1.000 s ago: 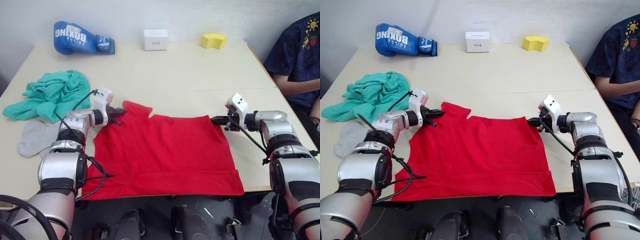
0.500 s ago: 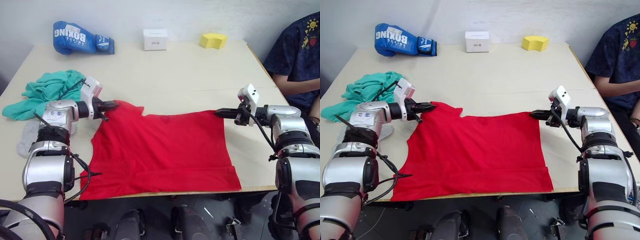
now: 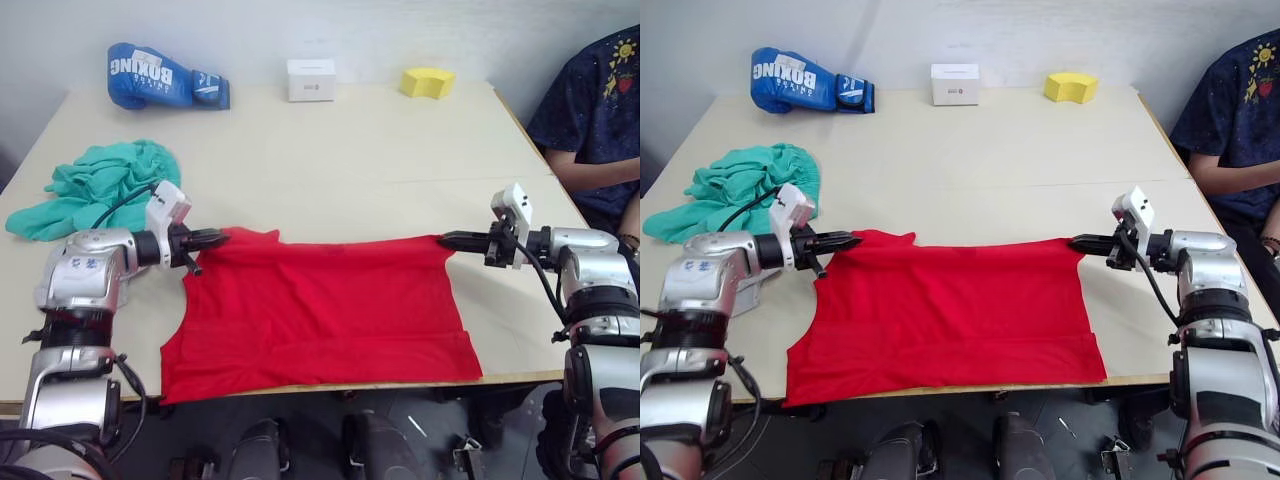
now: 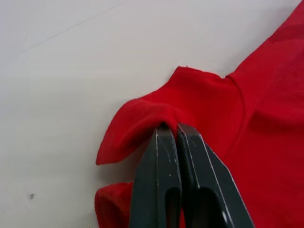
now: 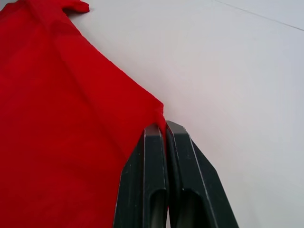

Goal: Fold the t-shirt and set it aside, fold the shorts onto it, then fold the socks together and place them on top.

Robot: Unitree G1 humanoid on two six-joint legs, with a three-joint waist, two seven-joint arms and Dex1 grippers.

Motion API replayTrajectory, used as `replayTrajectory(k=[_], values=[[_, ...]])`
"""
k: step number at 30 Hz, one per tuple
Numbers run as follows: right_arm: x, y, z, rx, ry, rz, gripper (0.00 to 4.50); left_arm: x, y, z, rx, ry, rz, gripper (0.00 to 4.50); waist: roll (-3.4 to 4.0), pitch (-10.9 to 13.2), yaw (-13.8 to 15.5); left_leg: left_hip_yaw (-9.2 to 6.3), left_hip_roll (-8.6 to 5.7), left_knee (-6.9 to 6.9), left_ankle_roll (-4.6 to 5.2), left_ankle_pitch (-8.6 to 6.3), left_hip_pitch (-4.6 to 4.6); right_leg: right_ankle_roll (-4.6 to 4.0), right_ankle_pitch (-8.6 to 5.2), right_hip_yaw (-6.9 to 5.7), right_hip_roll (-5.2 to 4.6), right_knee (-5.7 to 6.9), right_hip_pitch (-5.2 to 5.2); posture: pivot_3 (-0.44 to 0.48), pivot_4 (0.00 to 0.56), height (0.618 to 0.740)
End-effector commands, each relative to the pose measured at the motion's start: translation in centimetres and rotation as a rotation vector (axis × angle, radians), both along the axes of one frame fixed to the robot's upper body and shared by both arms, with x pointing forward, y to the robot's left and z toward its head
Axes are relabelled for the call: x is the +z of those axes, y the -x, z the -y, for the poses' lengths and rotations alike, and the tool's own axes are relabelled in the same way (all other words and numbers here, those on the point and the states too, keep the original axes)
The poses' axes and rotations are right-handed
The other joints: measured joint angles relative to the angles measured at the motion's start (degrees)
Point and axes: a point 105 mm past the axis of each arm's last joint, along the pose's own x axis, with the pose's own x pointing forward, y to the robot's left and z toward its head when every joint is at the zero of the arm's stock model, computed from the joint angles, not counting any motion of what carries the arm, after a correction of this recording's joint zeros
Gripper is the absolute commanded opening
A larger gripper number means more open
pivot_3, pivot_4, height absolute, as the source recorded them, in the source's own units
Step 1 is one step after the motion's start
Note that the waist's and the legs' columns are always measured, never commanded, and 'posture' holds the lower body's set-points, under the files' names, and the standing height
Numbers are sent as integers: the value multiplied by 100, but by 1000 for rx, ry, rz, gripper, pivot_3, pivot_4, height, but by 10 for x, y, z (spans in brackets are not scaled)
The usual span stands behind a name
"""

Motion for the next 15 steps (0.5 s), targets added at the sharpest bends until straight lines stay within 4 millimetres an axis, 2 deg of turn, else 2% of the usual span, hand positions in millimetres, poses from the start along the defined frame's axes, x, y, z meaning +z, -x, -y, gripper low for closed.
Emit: replayTrajectory(k=[1, 5, 9, 14, 15], values=[[8, 4, 7, -22, 2, 44, 0, 10, 10, -5, 31, -2, 38, 34, 0, 0, 9, 0, 0, -1, 0, 0, 0, 0, 0, 1, 0, -1, 0, 0, 150, 740], [-11, 12, 4, -22, 24, 30, 0, -10, 18, -10, 78, -45, 20, 34, 0, 0, 14, -1, -2, 0, 1, -1, 1, 0, 0, 1, -3, 0, 0, 0, 150, 740], [-20, 13, 1, -45, 40, 50, 0, -19, 21, -9, 81, -14, -2, 34, 0, 0, 17, -4, -2, -3, 1, -1, 1, 0, 0, -2, -4, -1, 1, 0, 150, 740], [-21, 13, 2, -75, 48, 74, 0, -10, 24, -8, 27, 13, -56, 1266, 0, 0, 13, -3, -2, -9, 0, -1, 2, 0, 0, -2, -5, -4, 1, 0, 150, 740], [-19, 15, 1, -67, 47, 75, 430, -8, 25, -10, 24, 19, -78, 1603, 0, 0, 14, -4, -2, -10, 0, -1, 3, 0, 0, -3, -5, -4, 1, 0, 150, 740]])
